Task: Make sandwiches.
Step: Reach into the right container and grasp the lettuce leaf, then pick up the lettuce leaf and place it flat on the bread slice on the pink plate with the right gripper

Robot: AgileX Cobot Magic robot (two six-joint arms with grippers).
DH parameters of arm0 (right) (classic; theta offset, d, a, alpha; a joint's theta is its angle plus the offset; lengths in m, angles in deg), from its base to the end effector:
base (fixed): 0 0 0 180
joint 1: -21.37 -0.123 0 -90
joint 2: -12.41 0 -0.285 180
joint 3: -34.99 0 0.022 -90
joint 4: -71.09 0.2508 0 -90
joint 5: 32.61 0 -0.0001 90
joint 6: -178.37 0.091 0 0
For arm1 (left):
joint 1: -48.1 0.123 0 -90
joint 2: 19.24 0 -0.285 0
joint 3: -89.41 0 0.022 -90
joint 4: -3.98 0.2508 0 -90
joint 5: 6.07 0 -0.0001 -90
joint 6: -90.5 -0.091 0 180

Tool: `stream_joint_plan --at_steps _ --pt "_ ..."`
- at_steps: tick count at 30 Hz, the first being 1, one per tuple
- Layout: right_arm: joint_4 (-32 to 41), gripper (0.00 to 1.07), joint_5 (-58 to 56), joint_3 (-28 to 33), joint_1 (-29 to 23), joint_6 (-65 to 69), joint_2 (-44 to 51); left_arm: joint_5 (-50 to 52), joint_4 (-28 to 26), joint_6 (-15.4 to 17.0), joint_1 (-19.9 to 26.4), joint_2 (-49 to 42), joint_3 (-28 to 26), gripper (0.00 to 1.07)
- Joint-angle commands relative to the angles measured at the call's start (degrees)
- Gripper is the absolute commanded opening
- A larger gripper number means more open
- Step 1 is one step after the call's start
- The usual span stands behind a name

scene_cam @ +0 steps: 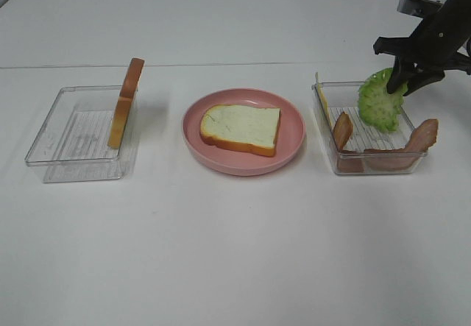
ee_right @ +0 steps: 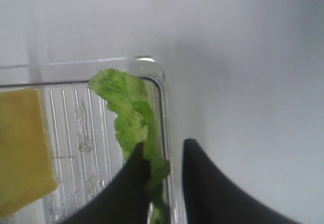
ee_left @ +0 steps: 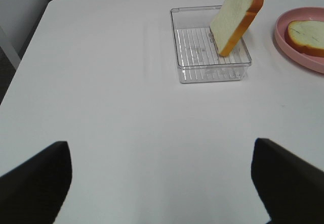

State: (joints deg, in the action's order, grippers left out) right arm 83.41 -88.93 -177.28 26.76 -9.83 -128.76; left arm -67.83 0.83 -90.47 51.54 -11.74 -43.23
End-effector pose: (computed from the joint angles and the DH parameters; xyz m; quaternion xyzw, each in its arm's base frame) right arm 0.4895 -0.0299 0.1549 0.0233 0.9868 0.0804 0.1384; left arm -0.0086 -0.0049 0.2818 -0.0167 0.8504 -0.0072 0.5258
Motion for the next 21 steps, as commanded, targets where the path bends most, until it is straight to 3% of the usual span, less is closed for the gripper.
stream_joint_plan --at_steps 1,12,21 --pt "0.5 0.0 -0.3 -0.7 0.1 0.6 -0.1 0.1 -0.2 -0.1 0.3 -1.1 0.1 0.88" --pt "1.4 0.0 -3.4 -2.1 -0.1 1.2 2.5 0.1 -0.2 -0.1 0.3 -1.1 0.1 0.88" --pt "6.8 0.0 -8.1 -2.1 -0.7 1.1 10.4 0.1 -0.2 -0.1 0.3 -1.1 0.1 0.88"
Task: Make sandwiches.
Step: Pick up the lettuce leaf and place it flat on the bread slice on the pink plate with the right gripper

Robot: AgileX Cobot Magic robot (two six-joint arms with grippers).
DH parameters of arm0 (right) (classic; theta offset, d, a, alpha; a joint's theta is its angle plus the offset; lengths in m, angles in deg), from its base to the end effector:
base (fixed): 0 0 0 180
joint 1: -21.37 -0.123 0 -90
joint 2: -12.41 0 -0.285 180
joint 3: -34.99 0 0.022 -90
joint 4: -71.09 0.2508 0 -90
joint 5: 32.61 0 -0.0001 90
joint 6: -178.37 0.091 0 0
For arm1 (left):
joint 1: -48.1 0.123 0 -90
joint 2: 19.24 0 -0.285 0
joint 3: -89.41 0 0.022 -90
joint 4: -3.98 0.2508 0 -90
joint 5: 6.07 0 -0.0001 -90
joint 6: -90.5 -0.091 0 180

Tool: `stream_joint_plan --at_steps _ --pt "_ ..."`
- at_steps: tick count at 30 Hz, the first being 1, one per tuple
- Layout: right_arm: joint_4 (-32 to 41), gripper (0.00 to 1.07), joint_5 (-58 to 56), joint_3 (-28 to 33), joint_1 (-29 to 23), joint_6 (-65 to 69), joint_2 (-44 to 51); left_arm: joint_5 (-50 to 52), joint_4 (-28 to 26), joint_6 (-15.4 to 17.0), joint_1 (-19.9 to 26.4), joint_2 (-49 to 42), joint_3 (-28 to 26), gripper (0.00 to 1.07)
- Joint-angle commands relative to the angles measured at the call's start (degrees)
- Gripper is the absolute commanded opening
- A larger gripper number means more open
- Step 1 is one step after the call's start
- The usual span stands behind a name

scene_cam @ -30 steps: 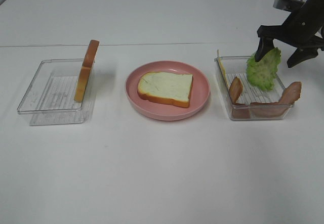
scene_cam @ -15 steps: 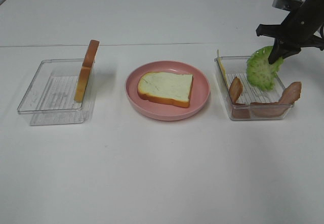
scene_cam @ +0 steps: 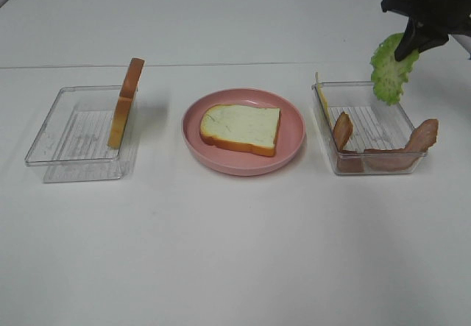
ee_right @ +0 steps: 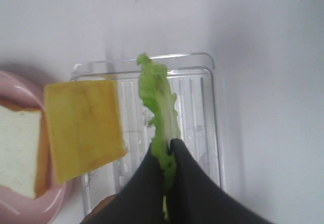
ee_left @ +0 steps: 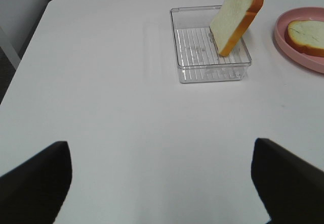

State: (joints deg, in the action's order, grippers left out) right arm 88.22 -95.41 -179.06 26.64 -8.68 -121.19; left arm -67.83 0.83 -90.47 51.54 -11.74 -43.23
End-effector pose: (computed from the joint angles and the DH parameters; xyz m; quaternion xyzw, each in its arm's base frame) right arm 0.4758 -0.0199 0.2263 0.0318 0.9778 0.1242 0.1660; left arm -0.0086 -0.0049 0.2818 -0.0167 0.8504 -0.0072 0.5258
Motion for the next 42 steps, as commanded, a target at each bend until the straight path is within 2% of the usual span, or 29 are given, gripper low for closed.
stream_joint_plan --at_steps 1,2,4,7,9,10,12,13,14,15,17,20,22,23,25,28,30,42 --pt "2.0 0.0 -1.9 -0.3 -0.7 -0.1 3.9 0.1 -0.2 -0.1 0.3 -1.1 0.1 0.88" --pt "2.0 0.0 -1.9 -0.3 -0.7 -0.1 3.9 0.1 -0.2 -0.1 0.3 -1.1 0.1 0.88" --pt "3.9 0.0 -2.0 -0.3 -4.0 0.0 7.4 0.1 -0.2 -0.1 0.3 -1.1 0.1 0.88" --pt "4.8 0.0 -2.1 -0.3 -5.2 0.0 8.2 0.1 -0.2 -0.1 0.3 -1.1 0.1 0.88" --pt "6.9 0.0 -2.8 -0.3 -8.9 0.0 9.5 0.1 -0.2 -0.1 0.3 -1.1 0.1 0.88" --pt "6.9 0.0 -2.8 -0.3 -8.9 0.0 9.5 0.1 -0.2 -0.1 0.3 -1.1 0.1 0.88" --pt "7.4 0.0 -3.6 -0.3 -13.2 0.5 9.6 0.1 -0.2 -0.1 0.3 -1.1 0.1 0.88" --pt "7.4 0.0 -3.6 -0.3 -13.2 0.5 9.6 0.1 -0.2 -0.1 0.3 -1.1 0.1 0.88" --pt "7.6 0.0 -3.7 -0.2 -16.3 1.4 9.5 0.1 -0.2 -0.1 0.3 -1.1 0.1 0.88" --pt "7.6 0.0 -3.7 -0.2 -16.3 1.4 9.5 0.1 -0.2 -0.1 0.3 -1.1 0.1 0.88" --pt "7.7 0.0 -3.1 -0.1 -21.7 2.2 9.1 0.1 -0.2 -0.1 0.3 -1.1 0.1 0.88" --pt "7.7 0.0 -2.8 -0.1 -23.0 2.7 8.8 0.1 -0.2 -0.1 0.3 -1.1 0.1 0.88" --pt "8.1 0.0 -1.2 -0.1 -27.9 2.9 7.0 0.1 -0.2 -0.1 0.3 -1.1 0.1 0.88" --pt "8.1 0.0 -1.2 -0.1 -27.9 2.9 7.0 0.1 -0.2 -0.1 0.3 -1.1 0.1 0.88" --pt "8.0 0.0 0.6 -0.1 -31.2 2.2 5.0 0.1 -0.2 -0.1 0.3 -1.1 0.1 0.88" --pt "8.1 0.0 1.3 -0.1 -32.0 2.2 4.5 0.1 -0.2 -0.1 0.3 -1.1 0.1 0.88" --pt "8.3 0.0 4.2 -0.1 -34.4 2.4 1.4 0.1 -0.2 -0.1 0.3 -1.1 0.1 0.88" --pt "5.8 0.0 9.7 -0.1 -33.6 1.7 -6.7 0.1 -0.2 -0.1 0.3 -1.1 0.1 0.88"
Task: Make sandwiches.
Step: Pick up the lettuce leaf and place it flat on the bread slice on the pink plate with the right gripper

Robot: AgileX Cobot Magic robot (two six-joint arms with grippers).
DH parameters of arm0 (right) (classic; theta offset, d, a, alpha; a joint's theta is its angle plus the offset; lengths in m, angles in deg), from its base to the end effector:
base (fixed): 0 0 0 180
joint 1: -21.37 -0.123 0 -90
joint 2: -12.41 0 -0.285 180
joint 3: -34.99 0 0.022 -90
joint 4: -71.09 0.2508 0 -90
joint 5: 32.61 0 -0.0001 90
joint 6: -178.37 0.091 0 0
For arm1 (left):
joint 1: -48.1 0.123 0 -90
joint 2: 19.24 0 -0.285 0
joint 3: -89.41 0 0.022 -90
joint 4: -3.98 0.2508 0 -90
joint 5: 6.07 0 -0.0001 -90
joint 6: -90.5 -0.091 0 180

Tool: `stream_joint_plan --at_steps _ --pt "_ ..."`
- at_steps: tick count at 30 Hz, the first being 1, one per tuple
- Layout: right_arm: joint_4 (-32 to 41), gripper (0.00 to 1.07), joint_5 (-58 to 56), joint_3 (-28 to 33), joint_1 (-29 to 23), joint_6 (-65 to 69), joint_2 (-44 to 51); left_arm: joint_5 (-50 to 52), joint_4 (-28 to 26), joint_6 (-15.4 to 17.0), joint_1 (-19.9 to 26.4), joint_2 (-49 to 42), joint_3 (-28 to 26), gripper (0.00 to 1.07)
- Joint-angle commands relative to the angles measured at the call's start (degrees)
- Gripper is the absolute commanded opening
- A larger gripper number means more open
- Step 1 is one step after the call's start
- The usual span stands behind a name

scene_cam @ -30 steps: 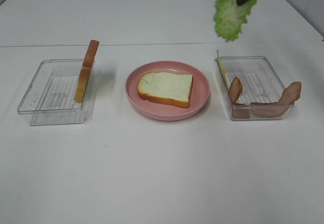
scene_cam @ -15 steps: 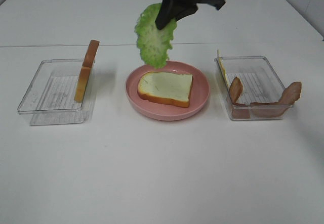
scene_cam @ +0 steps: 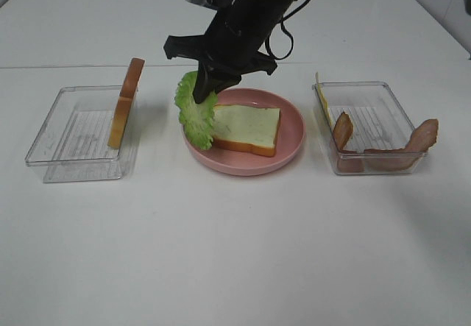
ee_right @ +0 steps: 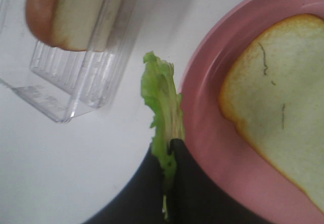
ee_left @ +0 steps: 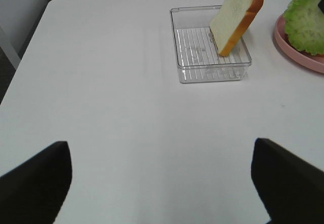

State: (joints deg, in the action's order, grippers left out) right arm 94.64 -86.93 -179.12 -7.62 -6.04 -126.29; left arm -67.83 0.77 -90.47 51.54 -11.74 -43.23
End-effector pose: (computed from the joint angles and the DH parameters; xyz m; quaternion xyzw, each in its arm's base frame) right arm 0.4200 0.2665 0.1902 -0.1935 0.9467 0.2186 0.1357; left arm -0.0086 -0.0050 0.2818 -0.0166 0.8504 -0.0077 0.5258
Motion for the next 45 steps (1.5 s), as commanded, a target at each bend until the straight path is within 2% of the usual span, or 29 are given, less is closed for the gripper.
stream_joint_plan --at_steps 1,9,24,31,42,43,44,45 --pt "-1.3 0.0 1.8 -0.1 1.3 -1.0 -2.9 0.1 -0.1 -0.1 0.3 -1.1 0.1 0.88" --pt "-10.0 0.0 2.5 -0.1 1.8 -1.0 -3.8 0.1 -0.1 -0.1 0.3 -1.1 0.1 0.88" --pt "-11.3 0.0 3.8 -0.2 1.8 -3.2 -3.7 0.1 -0.1 -0.1 0.3 -1.1 0.1 0.88" --pt "-15.5 0.0 4.1 -0.2 1.8 -4.6 -3.7 0.1 -0.1 -0.1 0.3 -1.1 0.1 0.88" --pt "-15.0 0.0 5.4 -0.2 1.8 -6.1 -3.7 0.1 -0.1 -0.1 0.3 -1.1 0.1 0.88" --pt "-15.0 0.05 5.4 -0.2 1.8 -6.1 -3.7 0.1 -0.1 -0.1 0.3 -1.1 0.1 0.88" --pt "-15.1 0.17 5.4 -0.2 1.8 -6.1 -3.8 0.1 -0.1 -0.1 0.3 -1.1 0.1 0.88" --pt "-15.1 0.17 5.4 -0.2 1.8 -6.1 -3.8 0.1 -0.1 -0.1 0.3 -1.1 0.1 0.88"
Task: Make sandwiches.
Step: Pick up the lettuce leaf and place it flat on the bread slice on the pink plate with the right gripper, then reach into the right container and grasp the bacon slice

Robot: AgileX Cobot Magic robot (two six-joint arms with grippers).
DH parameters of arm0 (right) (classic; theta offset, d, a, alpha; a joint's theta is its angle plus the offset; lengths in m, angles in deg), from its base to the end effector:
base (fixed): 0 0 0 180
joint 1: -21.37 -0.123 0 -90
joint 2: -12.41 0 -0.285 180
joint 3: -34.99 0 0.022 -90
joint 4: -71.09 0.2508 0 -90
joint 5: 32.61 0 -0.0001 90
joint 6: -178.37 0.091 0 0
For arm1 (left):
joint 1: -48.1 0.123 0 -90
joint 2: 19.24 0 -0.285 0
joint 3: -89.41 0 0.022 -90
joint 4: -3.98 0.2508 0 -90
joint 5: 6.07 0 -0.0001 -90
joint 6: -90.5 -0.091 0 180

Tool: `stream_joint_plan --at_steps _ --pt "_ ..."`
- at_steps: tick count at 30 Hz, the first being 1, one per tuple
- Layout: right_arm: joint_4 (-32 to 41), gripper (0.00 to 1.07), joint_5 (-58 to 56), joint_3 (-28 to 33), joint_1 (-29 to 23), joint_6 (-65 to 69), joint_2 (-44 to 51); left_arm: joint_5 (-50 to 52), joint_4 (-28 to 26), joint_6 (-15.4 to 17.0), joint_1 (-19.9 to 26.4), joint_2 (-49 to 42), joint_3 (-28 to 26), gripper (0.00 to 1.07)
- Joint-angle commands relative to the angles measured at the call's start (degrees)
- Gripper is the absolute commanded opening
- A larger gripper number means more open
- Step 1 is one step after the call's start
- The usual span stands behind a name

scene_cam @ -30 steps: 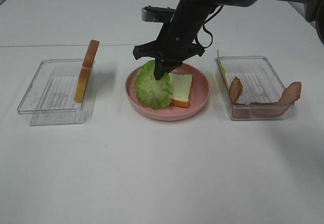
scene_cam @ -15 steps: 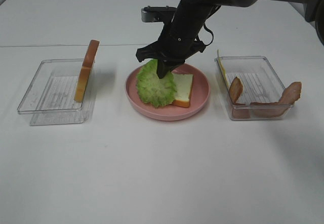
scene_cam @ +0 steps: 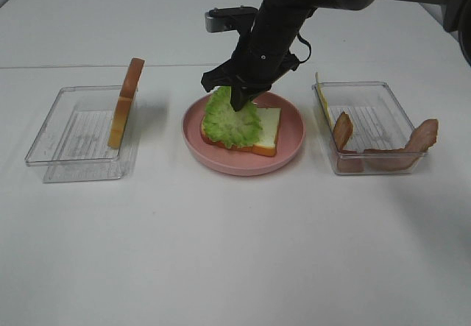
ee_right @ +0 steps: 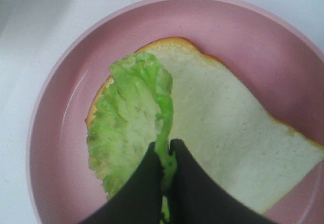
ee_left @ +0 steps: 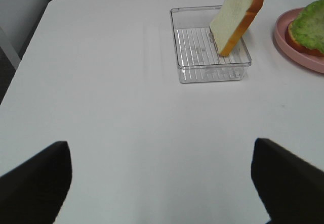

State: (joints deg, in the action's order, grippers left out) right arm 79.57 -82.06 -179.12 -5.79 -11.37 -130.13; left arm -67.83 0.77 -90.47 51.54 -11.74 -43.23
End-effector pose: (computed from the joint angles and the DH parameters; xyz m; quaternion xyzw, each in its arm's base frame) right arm 0.4451 0.2398 0.1543 -0.2752 0.9400 0.0926 0.1794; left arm -0.0086 -0.0050 0.2818 -0.0166 0.8504 -0.0077 0.5258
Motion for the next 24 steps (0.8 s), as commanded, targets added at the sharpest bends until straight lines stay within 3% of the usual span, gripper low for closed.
stream_joint_plan --at_steps 1,2,3,4,5,6,7,9,13,24 --pt "0.0 0.25 0.7 -0.2 0.0 -0.8 -0.1 0.1 -0.1 -0.1 0.3 -1.1 0.1 0.88" --pt "0.0 0.25 0.7 -0.2 0.0 -0.8 -0.1 0.1 -0.1 -0.1 0.3 -1.1 0.1 0.88" --pt "-0.1 0.41 0.7 -0.2 0.0 -0.8 -0.2 0.1 -0.1 -0.1 0.3 -1.1 0.1 0.88" --pt "-0.1 0.41 0.7 -0.2 0.0 -0.8 -0.2 0.1 -0.1 -0.1 0.3 -1.1 0.1 0.88" --pt "-0.3 0.59 1.1 -0.2 0.0 -0.8 -0.2 0.1 -0.1 -0.1 0.3 -1.1 0.1 0.88" --pt "-0.3 0.67 1.4 -0.2 0.0 -0.8 -0.2 0.1 -0.1 -0.1 0.3 -1.1 0.1 0.88" --pt "-0.3 0.67 1.4 -0.2 0.0 -0.8 -0.2 0.1 -0.1 -0.1 0.3 -1.1 0.1 0.88" --pt "-1.7 0.81 1.6 -0.2 0.0 -0.7 -0.2 0.1 -0.1 -0.1 0.3 -1.1 0.1 0.88" --pt "-5.0 0.87 0.7 -0.2 0.0 1.1 0.5 0.1 -0.1 -0.1 0.3 -1.1 0.1 0.88" --pt "-10.3 0.87 -8.0 -0.2 0.0 4.9 9.7 0.1 -0.1 -0.1 0.3 -1.1 0.1 0.88"
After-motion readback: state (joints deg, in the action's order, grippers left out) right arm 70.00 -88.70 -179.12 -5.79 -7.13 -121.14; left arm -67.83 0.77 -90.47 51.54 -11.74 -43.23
